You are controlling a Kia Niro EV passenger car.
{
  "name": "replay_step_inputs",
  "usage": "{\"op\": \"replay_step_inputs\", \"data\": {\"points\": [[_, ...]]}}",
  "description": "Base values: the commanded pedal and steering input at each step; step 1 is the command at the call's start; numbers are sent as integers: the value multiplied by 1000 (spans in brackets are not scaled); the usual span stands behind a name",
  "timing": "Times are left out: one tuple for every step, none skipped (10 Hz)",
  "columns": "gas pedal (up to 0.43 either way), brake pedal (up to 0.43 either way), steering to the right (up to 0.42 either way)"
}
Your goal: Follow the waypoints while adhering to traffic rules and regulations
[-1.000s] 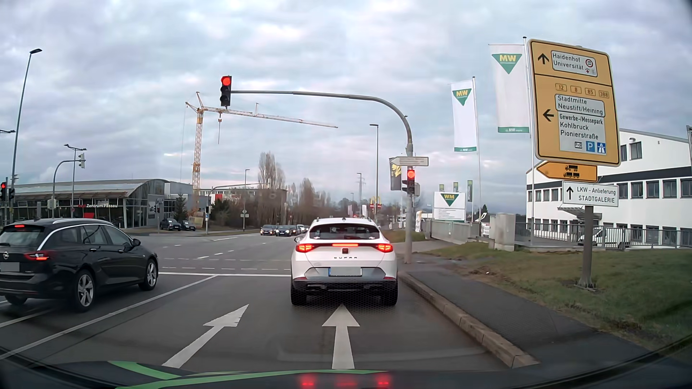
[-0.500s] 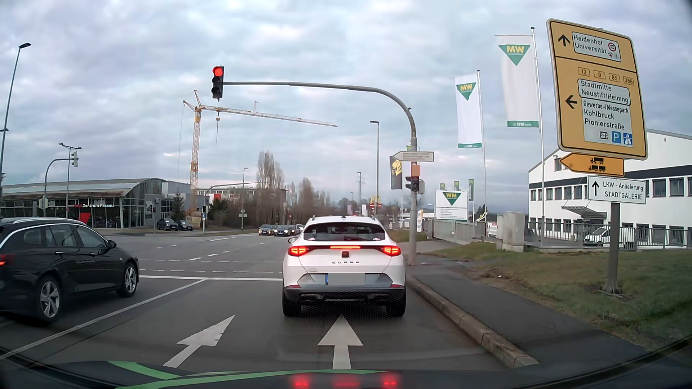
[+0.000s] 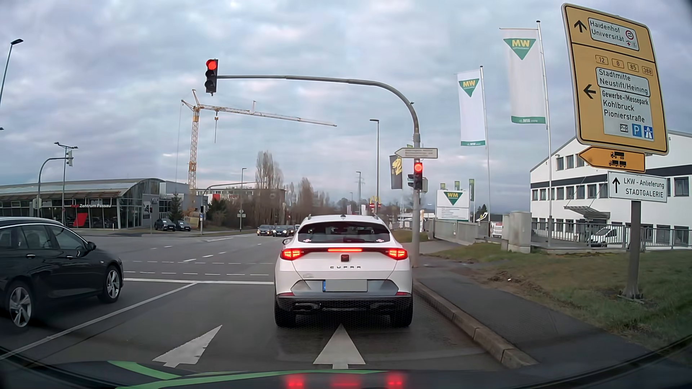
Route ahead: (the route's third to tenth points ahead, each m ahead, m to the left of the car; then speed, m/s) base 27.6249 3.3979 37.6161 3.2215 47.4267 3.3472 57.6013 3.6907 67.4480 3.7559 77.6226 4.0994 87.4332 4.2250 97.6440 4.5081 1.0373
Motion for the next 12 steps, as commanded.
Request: {"op": "replay_step_inputs", "data": {"points": [[0, 238, 12], [0, 238, 12], [0, 238, 12], [0, 238, 12], [0, 238, 12], [0, 238, 12], [0, 238, 12], [0, 238, 12], [0, 238, 11], [0, 238, 11], [0, 238, 11], [0, 232, 11]]}}
